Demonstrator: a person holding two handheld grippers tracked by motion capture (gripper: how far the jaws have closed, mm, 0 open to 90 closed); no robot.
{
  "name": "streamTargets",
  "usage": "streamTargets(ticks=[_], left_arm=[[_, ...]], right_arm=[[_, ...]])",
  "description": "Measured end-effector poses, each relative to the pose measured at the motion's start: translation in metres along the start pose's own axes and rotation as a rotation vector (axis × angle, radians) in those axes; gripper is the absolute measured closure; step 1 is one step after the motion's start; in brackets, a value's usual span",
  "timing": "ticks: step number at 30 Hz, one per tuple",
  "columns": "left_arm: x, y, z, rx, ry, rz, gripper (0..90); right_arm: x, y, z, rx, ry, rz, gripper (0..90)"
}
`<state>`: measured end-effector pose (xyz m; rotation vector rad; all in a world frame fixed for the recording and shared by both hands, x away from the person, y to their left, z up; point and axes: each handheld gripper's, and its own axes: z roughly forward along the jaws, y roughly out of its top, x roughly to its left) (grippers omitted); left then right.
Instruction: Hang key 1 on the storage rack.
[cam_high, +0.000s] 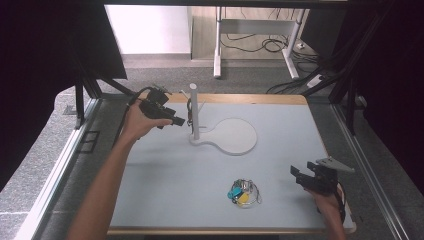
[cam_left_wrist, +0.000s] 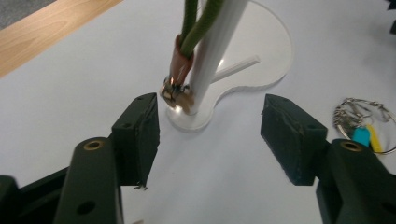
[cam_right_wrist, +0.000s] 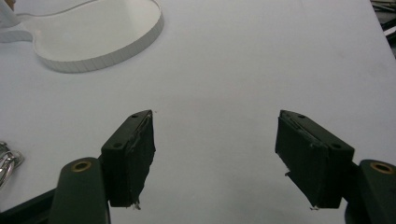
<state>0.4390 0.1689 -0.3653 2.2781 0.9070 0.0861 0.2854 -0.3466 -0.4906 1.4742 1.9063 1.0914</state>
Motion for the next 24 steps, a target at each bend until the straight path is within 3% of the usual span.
streamTargets(ticks=[5, 13, 18, 24], left_arm=[[-0.015, -0.009, -0.004, -0.021, 0.025, 0.05, 30.5], [-0.027, -0.034, -0.009, -0.04, 0.1, 0.089, 26.0], [-0.036, -0.056, -0.011, -0.072, 0.077, 0.098, 24.8], [-0.05, -0.086, -0.017, -0.107, 0.09, 0.109, 24.8]], right_arm=[[0.001, 0.0, 0.0, -0.001, 0.015, -0.021, 28.2], [0.004, 0.001, -0.001, 0.001, 0.03, -0.04, 28.2], [0.005, 0.002, -0.002, -0.007, 0.044, -0.047, 28.1], [0.011, 0.004, -0.004, -0.01, 0.085, -0.062, 27.8]])
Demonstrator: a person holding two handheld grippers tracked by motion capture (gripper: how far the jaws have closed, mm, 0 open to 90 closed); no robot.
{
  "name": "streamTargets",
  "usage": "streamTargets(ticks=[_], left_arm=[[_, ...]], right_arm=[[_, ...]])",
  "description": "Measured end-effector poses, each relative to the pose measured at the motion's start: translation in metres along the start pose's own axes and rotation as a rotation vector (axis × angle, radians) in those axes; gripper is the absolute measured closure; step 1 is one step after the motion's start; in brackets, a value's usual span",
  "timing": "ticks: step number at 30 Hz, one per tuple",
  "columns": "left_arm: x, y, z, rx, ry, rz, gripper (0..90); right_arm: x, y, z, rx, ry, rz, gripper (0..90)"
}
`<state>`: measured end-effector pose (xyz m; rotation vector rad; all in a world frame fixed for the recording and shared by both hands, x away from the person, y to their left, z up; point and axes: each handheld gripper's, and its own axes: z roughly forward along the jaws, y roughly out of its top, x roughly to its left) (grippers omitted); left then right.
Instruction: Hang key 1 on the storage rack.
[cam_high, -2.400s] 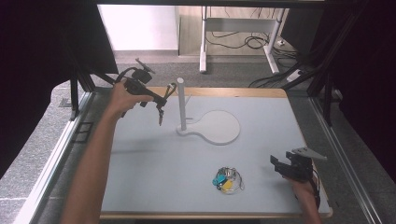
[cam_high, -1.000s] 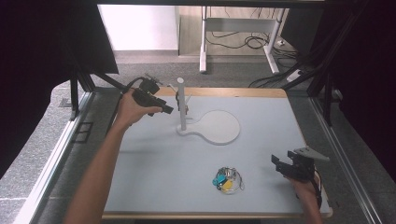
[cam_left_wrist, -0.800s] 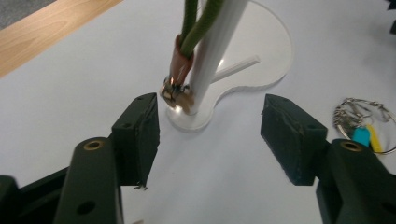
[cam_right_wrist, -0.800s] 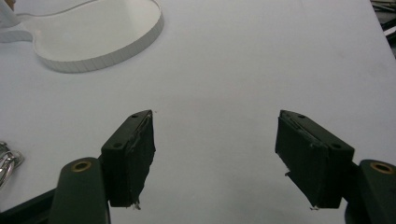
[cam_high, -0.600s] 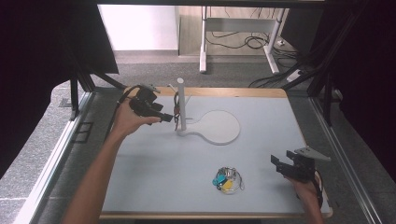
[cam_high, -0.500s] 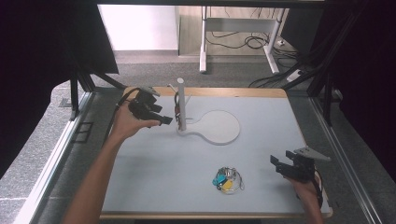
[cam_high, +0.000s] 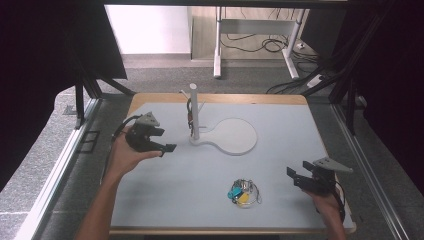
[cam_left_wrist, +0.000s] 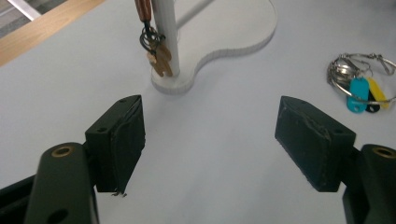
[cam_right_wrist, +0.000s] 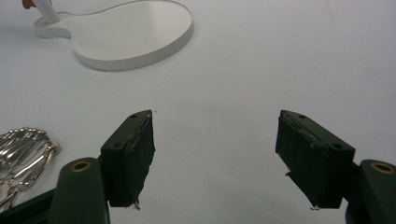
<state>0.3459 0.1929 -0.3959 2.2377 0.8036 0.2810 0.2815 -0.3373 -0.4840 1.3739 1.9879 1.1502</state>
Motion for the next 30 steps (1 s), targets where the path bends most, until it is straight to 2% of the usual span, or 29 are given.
streamTargets(ticks=[8, 11, 13, 16, 17, 18, 21, 23, 26, 27, 30], left_arm=[[-0.015, -0.03, -0.005, -0.01, -0.019, -0.017, 25.9], [-0.02, -0.043, -0.001, 0.008, -0.02, -0.015, 26.1], [-0.025, -0.054, 0.004, 0.019, -0.046, -0.024, 26.4], [-0.027, -0.061, 0.006, 0.023, -0.058, -0.036, 26.6], [-0.028, -0.065, 0.008, 0.028, -0.057, -0.04, 26.7], [-0.03, -0.067, 0.009, 0.037, -0.038, -0.03, 27.1], [-0.031, -0.077, 0.014, 0.032, -0.074, -0.049, 28.1], [-0.034, -0.078, 0.015, 0.05, -0.045, -0.035, 28.6], [-0.033, -0.077, 0.01, 0.022, -0.083, -0.038, 28.6], [-0.033, -0.078, 0.008, 0.015, -0.082, -0.042, 28.7], [-0.033, -0.081, 0.005, 0.023, -0.07, -0.031, 28.9]], right_arm=[[0.01, 0.001, 0.004, -0.001, 0.016, -0.029, 26.6], [0.013, 0.001, 0.005, -0.003, 0.016, -0.045, 26.4], [0.018, 0.001, 0.007, 0.001, 0.016, -0.062, 26.4], [0.02, 0.001, 0.008, -0.003, 0.005, -0.08, 26.2], [0.021, 0.002, 0.007, -0.003, 0.004, -0.088, 26.9], [0.023, 0.002, 0.007, -0.007, 0.004, -0.095, 27.7], [0.026, 0.003, 0.007, -0.016, 0.002, -0.116, 29.9], [0.028, 0.003, 0.006, -0.018, 0.006, -0.124, 31.0], [0.033, 0.005, 0.006, -0.012, 0.012, -0.135, 32.6], [0.037, 0.007, 0.005, 0.01, 0.03, -0.157, 32.5], [0.04, 0.01, 0.001, 0.027, 0.057, -0.174, 33.6]])
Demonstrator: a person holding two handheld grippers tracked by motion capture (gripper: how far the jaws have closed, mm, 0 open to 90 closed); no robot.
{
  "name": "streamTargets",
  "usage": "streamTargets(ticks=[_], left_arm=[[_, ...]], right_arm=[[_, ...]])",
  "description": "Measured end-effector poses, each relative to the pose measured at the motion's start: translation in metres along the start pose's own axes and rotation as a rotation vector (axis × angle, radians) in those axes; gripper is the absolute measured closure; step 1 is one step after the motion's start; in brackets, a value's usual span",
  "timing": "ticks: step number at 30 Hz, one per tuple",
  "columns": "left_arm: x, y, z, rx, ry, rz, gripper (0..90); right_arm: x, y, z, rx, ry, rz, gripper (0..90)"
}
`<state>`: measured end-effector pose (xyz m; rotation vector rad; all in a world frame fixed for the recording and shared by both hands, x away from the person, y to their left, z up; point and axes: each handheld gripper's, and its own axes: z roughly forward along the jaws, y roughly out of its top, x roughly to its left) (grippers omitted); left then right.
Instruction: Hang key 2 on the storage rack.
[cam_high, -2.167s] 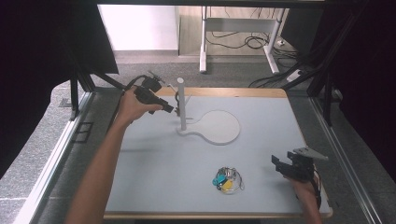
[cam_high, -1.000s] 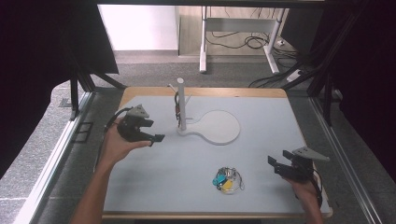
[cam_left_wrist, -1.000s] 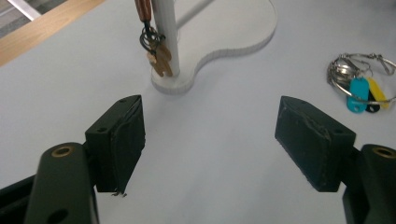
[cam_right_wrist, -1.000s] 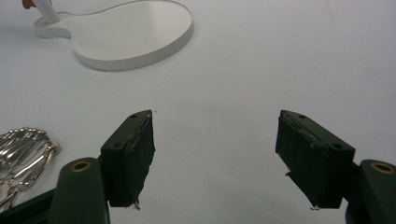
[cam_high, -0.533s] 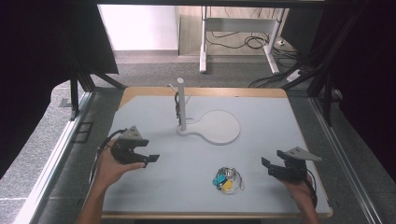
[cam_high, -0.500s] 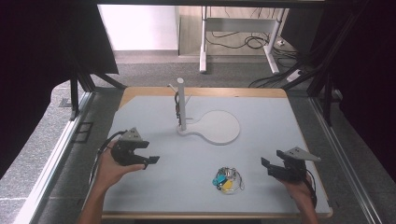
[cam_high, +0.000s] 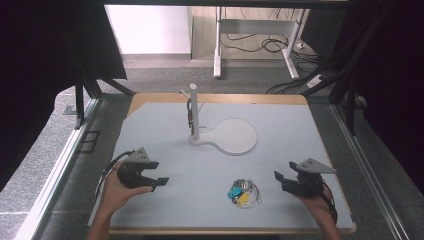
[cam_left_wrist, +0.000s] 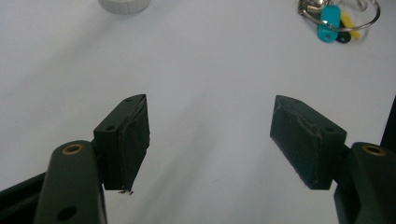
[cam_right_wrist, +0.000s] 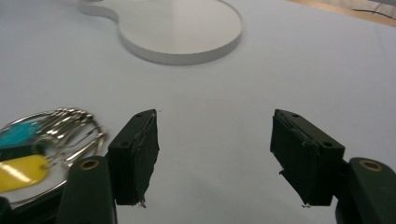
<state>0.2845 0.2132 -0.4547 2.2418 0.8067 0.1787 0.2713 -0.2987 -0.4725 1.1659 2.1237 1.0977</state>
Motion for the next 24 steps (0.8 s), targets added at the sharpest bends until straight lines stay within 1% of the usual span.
streamTargets(ticks=[1, 2, 3, 5, 8, 9, 12, 13, 14, 16, 17, 18, 20, 21, 22, 23, 24], left_arm=[[0.0, -0.001, -0.002, -0.01, -0.008, 0.009, 29.2], [0.0, -0.001, -0.002, -0.01, -0.008, 0.009, 29.2], [-0.001, -0.002, -0.002, -0.013, -0.013, 0.009, 29.2], [-0.001, -0.001, -0.001, -0.016, -0.021, 0.008, 29.2], [-0.002, 0.0, 0.004, 0.002, -0.024, 0.007, 29.6], [-0.002, 0.0, 0.005, 0.012, -0.022, 0.013, 29.6], [-0.004, -0.001, 0.007, 0.029, -0.021, 0.013, 29.7], [-0.005, -0.002, 0.008, 0.034, -0.02, 0.02, 29.8], [-0.005, -0.002, 0.008, 0.034, -0.02, 0.02, 30.0], [-0.006, -0.003, 0.009, 0.043, -0.02, 0.017, 30.1], [-0.006, -0.003, 0.009, 0.045, -0.025, 0.016, 30.5], [-0.006, -0.003, 0.009, 0.045, -0.025, 0.016, 30.6], [-0.004, -0.006, 0.01, 0.031, -0.061, -0.019, 30.5], [-0.003, -0.008, 0.011, 0.028, -0.069, -0.032, 30.5], [-0.001, -0.01, 0.01, 0.045, -0.053, -0.03, 30.5], [-0.002, -0.01, 0.01, 0.051, -0.04, -0.028, 30.7], [-0.002, -0.01, 0.009, 0.048, -0.04, -0.031, 30.8]], right_arm=[[0.002, 0.003, -0.004, 0.014, 0.043, -0.012, 34.7], [0.002, 0.003, -0.004, 0.014, 0.043, -0.012, 34.7], [0.003, 0.005, -0.006, 0.029, 0.061, -0.028, 35.3], [0.007, 0.009, -0.008, 0.067, 0.072, -0.064, 38.3], [0.012, 0.017, -0.01, 0.13, 0.104, -0.124, 41.7], [0.014, 0.019, -0.01, 0.142, 0.111, -0.138, 43.1], [0.021, 0.029, -0.01, 0.19, 0.154, -0.202, 46.4], [0.025, 0.034, -0.01, 0.218, 0.183, -0.236, 49.5], [0.025, 0.034, -0.01, 0.218, 0.183, -0.236, 49.5], [0.028, 0.037, -0.008, 0.248, 0.214, -0.259, 51.5], [0.031, 0.039, -0.006, 0.28, 0.245, -0.276, 53.6], [0.031, 0.039, -0.006, 0.28, 0.245, -0.276, 53.6], [0.037, 0.041, -0.003, 0.308, 0.284, -0.302, 55.5], [0.04, 0.041, -0.002, 0.323, 0.305, -0.318, 56.2], [0.043, 0.042, -0.001, 0.339, 0.323, -0.334, 56.7], [0.048, 0.042, 0.001, 0.366, 0.347, -0.356, 57.3], [0.051, 0.043, 0.002, 0.381, 0.36, -0.37, 57.8]])
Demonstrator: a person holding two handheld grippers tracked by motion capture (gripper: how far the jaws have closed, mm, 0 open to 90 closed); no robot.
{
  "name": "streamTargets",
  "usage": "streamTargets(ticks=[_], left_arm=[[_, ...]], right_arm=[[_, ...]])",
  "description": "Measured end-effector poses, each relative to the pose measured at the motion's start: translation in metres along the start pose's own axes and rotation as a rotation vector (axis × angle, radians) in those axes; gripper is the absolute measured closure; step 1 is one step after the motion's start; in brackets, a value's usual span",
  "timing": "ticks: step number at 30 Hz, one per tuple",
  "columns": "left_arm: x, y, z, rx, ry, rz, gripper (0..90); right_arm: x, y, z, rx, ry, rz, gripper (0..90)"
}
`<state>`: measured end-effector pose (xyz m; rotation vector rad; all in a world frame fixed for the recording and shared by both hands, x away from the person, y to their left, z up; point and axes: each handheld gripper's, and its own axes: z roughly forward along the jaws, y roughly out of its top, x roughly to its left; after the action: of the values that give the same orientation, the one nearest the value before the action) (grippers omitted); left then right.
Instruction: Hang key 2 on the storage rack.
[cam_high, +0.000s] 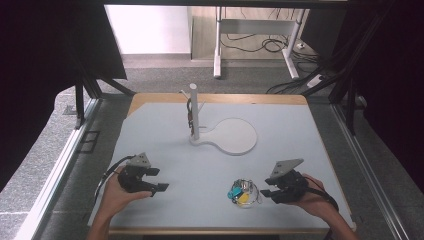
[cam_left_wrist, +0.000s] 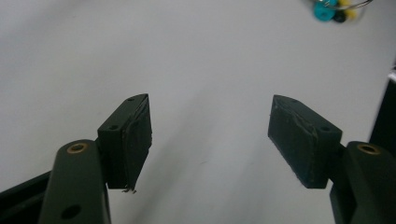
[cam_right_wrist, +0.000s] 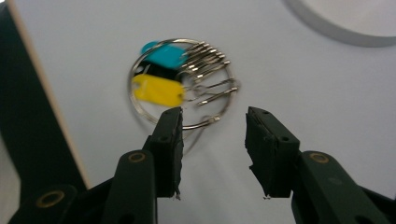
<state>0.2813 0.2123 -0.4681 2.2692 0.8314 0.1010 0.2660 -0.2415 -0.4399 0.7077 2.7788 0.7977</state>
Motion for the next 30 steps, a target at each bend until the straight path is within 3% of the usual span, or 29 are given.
streamTargets(ticks=[1, 4, 7, 10, 16, 25, 30], left_arm=[[0.0, 0.0, -0.001, -0.01, -0.012, 0.0, 31.0], [0.0, 0.0, -0.001, -0.014, -0.024, -0.003, 31.1], [0.0, -0.001, 0.001, 0.0, -0.023, 0.003, 31.0], [0.004, -0.004, -0.001, -0.027, -0.054, -0.032, 30.9], [0.007, -0.008, -0.004, -0.045, -0.052, -0.056, 31.0], [0.006, -0.008, -0.002, -0.038, -0.06, -0.054, 31.1], [0.007, -0.008, -0.002, -0.041, -0.064, -0.053, 31.1]], right_arm=[[0.004, 0.004, 0.005, 0.04, 0.036, -0.035, 58.8], [0.007, 0.009, 0.01, 0.071, 0.052, -0.065, 60.9], [0.01, 0.019, 0.021, 0.108, 0.099, -0.11, 63.0], [0.013, 0.024, 0.026, 0.13, 0.111, -0.126, 64.1], [0.02, 0.032, 0.04, 0.192, 0.169, -0.189, 67.5], [0.029, 0.037, 0.059, 0.282, 0.175, -0.279, 71.3], [0.034, 0.039, 0.068, 0.32, 0.166, -0.333, 79.4]])
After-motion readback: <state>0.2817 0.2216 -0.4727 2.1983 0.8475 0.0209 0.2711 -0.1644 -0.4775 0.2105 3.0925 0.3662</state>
